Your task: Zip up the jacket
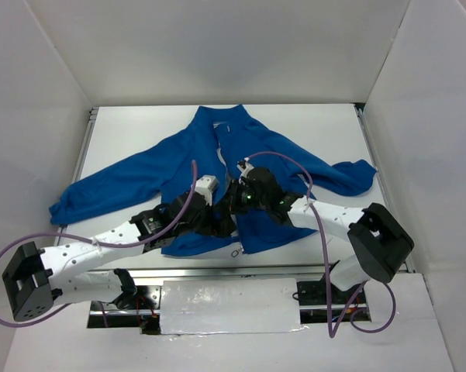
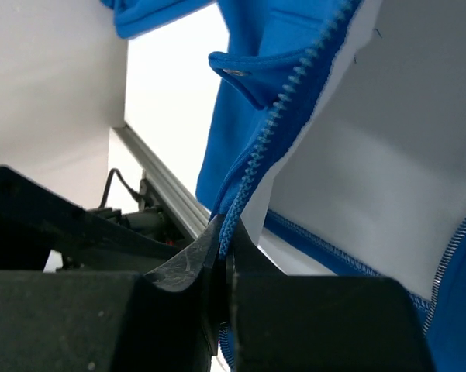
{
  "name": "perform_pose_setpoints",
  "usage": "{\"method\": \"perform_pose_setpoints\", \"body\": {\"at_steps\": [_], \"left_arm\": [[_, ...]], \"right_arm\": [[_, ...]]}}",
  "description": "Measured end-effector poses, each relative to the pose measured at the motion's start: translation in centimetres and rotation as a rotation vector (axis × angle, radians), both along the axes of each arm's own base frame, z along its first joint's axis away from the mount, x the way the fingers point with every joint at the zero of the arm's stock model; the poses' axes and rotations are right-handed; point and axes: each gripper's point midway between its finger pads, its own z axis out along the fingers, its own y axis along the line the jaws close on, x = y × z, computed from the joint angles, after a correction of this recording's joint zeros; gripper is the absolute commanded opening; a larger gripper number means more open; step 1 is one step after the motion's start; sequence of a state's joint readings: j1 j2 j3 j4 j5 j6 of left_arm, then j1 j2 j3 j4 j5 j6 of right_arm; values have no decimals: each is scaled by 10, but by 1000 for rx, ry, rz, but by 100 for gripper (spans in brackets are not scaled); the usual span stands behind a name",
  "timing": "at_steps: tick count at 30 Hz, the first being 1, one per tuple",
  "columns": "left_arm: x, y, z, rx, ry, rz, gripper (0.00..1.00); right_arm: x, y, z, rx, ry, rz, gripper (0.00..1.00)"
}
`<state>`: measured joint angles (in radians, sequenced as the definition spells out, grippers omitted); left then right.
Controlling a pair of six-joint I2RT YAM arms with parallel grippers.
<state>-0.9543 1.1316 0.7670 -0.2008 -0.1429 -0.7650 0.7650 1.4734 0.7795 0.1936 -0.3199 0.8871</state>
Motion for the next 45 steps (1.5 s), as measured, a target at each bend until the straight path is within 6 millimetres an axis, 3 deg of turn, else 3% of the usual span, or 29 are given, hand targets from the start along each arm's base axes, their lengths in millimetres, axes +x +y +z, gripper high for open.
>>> {"method": "perform_pose_setpoints", "body": {"at_steps": [7, 16, 18, 19, 26, 29, 30, 32, 38, 45], "left_arm": [[-18, 8, -4, -74, -10, -45, 89], [-31, 1, -10, -172, -8, -99, 83], [-32, 0, -7, -199, -22, -104, 74], [-32, 0, -5, -211, -30, -106, 62], [-30, -3, 5, -253, -63, -111, 20], [-30, -2, 5, -253, -66, -113, 7], [-31, -2, 5, -254, -67, -115, 2], [-32, -1, 7, -259, -71, -116, 0], [-38, 1, 13, -290, -89, -138, 0], [-51, 3, 12, -325, -103, -206, 0]], "right_arm": [[-4, 3, 26, 107, -65, 70, 0], [-24, 10, 60, 290, -68, 159, 0], [-26, 12, 66, 319, -69, 171, 0], [-27, 12, 68, 330, -70, 174, 0], [-31, 11, 69, 353, -47, 180, 1], [-31, 11, 68, 352, -45, 180, 26], [-32, 12, 67, 350, -44, 183, 54], [-32, 12, 65, 348, -38, 190, 67], [-29, 1, 58, 340, -69, 207, 65], [-56, -22, 40, 339, -113, 297, 48]]}}
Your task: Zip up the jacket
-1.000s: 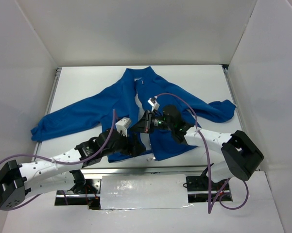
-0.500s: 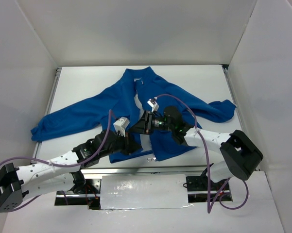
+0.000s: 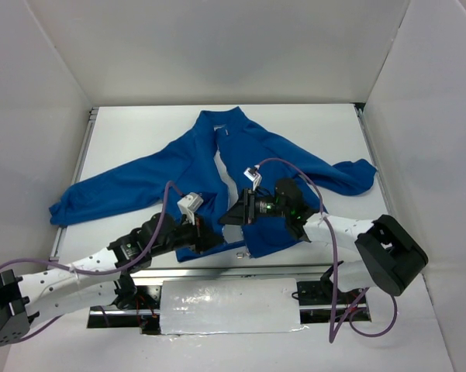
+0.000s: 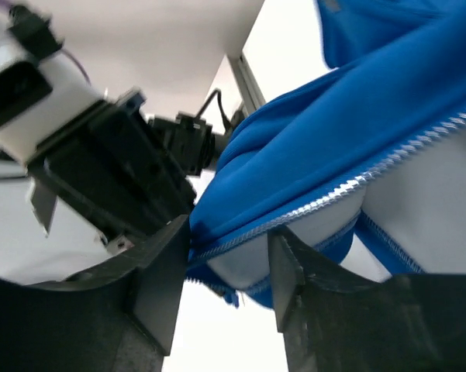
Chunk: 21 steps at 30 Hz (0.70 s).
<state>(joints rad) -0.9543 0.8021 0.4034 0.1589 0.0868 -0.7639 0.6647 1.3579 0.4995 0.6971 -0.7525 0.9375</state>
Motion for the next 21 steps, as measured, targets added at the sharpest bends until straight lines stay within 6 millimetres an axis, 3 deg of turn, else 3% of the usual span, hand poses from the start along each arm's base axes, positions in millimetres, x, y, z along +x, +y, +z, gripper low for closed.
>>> {"method": "perform_pose_setpoints", "body": {"at_steps": [6, 12, 16, 17, 21], "left_arm": [[-1, -2, -6, 16, 14, -9, 0], [1, -4, -11, 34, 26, -11, 0], [3, -6, -11, 43, 31, -13, 0], [3, -7, -12, 44, 32, -13, 0], [5, -9, -11, 48, 35, -12, 0]], "right_arm": [[-8, -3, 2, 11, -45, 39, 42], [-16, -3, 5, 29, -52, 77, 59], [-19, -4, 6, 34, -49, 89, 59], [-19, -3, 5, 32, -47, 91, 57], [-22, -1, 0, 16, -44, 89, 28]]}}
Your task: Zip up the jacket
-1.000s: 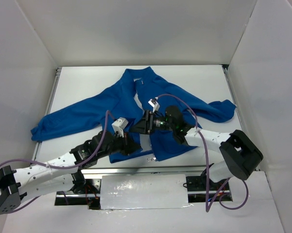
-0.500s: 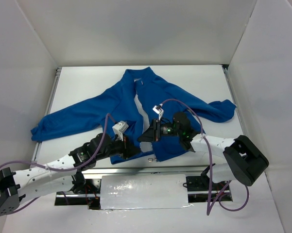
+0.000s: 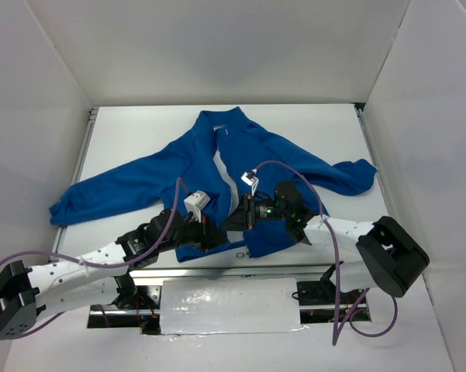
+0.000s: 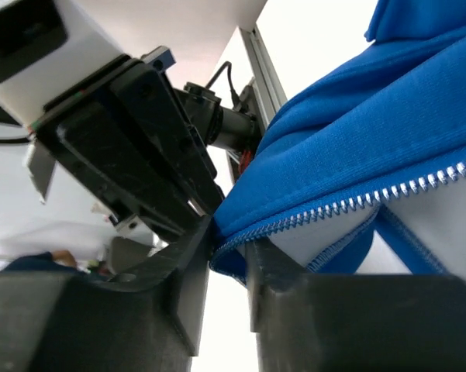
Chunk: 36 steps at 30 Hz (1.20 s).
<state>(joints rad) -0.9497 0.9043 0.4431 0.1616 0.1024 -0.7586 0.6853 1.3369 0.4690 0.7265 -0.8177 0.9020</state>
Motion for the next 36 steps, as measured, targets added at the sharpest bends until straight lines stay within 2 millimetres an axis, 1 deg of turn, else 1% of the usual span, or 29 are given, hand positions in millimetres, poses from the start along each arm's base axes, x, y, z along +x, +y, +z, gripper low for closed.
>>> {"method": "perform_pose_setpoints", "body": {"at_steps": [2, 3, 4, 5, 6, 8, 9, 11, 12, 14, 16, 17, 18, 24, 25, 27, 28, 30, 31, 34, 35, 36], "left_arm": [[2, -2, 1, 3, 2, 0, 0], [2, -3, 0, 9, 5, 0, 0], [3, -3, -2, 20, 11, 1, 2], [3, -3, -4, 26, 15, 3, 5], [4, -3, -6, 31, 19, 3, 16], [4, -2, -8, 42, 22, 3, 31], [4, -2, -8, 46, 19, 0, 44], [3, -2, -7, 45, 8, -8, 55], [2, -1, -5, 42, 6, -11, 62], [0, -1, 1, 21, -5, -18, 67], [-2, -1, 10, -13, -23, -28, 68], [-4, 0, 12, -28, -32, -35, 61], [-6, 0, 14, -39, -38, -42, 57], [-11, -3, 10, -51, -33, -78, 39], [-11, -4, 9, -49, -30, -82, 31], [-11, -4, 6, -43, -24, -84, 27], [-11, -4, 5, -41, -21, -84, 22], [-10, -4, 5, -42, -22, -85, 19], [-10, -4, 5, -42, -22, -84, 11], [-11, -5, 5, -48, -24, -88, 0], [-11, -5, 6, -51, -24, -92, 0], [-12, -5, 6, -52, -24, -94, 0]], "right_arm": [[0, 1, -3, -10, 2, -8, 21], [0, 2, -3, -13, 2, -13, 11], [1, 2, -4, -18, -2, -19, 4], [1, 2, -5, -24, 0, -25, 3], [2, 2, -7, -38, 1, -35, 2], [3, 1, -10, -59, -3, -50, 2], [4, 1, -11, -70, -8, -60, 1], [7, 0, -12, -90, -18, -76, 1], [8, -1, -12, -97, -24, -84, 1], [9, -1, -10, -98, -33, -86, 4], [9, -1, -7, -91, -39, -77, 6], [8, -1, -6, -87, -36, -70, 7], [6, 0, -5, -80, -33, -61, 7], [2, 1, -3, -68, -22, -22, 8], [2, 0, -3, -68, -23, -20, 9], [3, -1, -2, -69, -22, -18, 9], [4, -2, -3, -72, -20, -20, 9], [5, -4, -3, -75, -17, -21, 11], [6, -5, -4, -77, -14, -21, 12], [6, -7, -2, -75, -15, -19, 48], [6, -7, -1, -72, -20, -16, 59], [7, -7, 0, -70, -24, -15, 59]]}}
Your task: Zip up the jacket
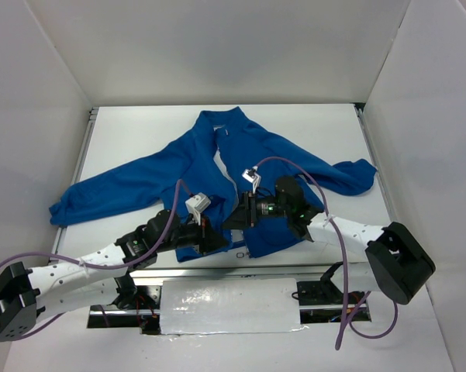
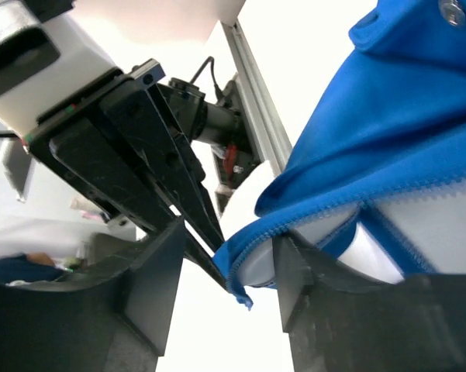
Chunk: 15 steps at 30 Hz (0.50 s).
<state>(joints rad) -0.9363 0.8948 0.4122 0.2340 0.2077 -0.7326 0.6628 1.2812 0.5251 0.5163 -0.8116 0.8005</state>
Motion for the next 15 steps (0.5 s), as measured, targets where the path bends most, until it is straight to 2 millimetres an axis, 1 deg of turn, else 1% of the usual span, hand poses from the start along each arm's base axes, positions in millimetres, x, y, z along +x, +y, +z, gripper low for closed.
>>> {"method": "perform_pose_setpoints", "body": {"at_steps": [8, 9, 10, 12, 13, 15], "left_arm": [[0, -1, 2, -8, -4, -5, 0], [0, -1, 2, -10, -5, -5, 0], [0, -1, 2, -10, -5, -4, 0], [1, -1, 2, -8, -3, 7, 0], [4, 1, 1, -1, 0, 24, 0], [8, 6, -2, 13, 8, 65, 0]], "right_arm": [[-6, -4, 12, 26, -68, 27, 59], [-8, -6, 13, 26, -80, 26, 60], [-8, -7, 14, 18, -87, 21, 63], [-5, -13, 11, -15, -101, -23, 65], [-2, -16, 10, -36, -108, -51, 68], [4, -26, 4, -95, -115, -129, 68]]}}
